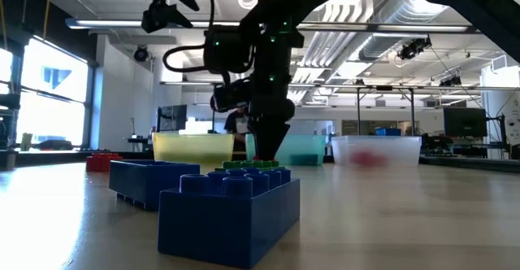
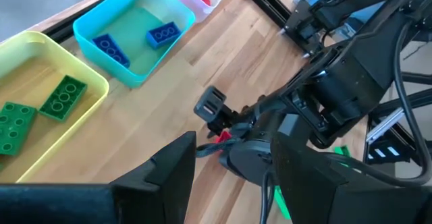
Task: Sort & place blocks by color
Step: Put the red game piece into the white bin
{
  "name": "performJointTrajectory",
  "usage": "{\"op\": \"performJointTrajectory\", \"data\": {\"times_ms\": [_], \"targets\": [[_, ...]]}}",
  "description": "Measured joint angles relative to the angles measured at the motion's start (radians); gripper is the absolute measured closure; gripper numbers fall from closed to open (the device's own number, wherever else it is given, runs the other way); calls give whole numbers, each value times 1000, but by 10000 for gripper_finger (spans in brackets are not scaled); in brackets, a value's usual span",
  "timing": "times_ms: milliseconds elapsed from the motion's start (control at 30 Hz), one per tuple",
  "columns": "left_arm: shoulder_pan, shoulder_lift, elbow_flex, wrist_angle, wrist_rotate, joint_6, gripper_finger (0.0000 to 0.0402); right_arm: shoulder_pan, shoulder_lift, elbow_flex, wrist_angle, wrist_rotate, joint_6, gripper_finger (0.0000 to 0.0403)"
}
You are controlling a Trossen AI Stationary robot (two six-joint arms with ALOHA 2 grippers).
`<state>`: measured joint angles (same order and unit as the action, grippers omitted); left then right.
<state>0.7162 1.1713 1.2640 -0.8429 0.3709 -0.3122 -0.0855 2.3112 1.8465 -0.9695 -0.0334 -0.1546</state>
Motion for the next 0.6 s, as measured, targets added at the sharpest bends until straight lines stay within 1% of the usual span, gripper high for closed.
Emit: {"op": "performJointTrajectory", "data": {"times_ms": [167, 200, 433, 600], "targets": [[-13, 0, 0, -1, 0, 0, 220, -5, -1, 0, -2, -20, 66, 291], [-16, 0, 0, -1, 0, 0, 220, -7, -1, 1, -2, -29, 78, 296], [-42, 0, 0, -7, 0, 35, 220, -6, -13, -1, -25, -64, 184, 296], [-60, 0, 0, -7, 0, 47, 220, -7, -47, -2, -51, -52, 255, 296]]}}
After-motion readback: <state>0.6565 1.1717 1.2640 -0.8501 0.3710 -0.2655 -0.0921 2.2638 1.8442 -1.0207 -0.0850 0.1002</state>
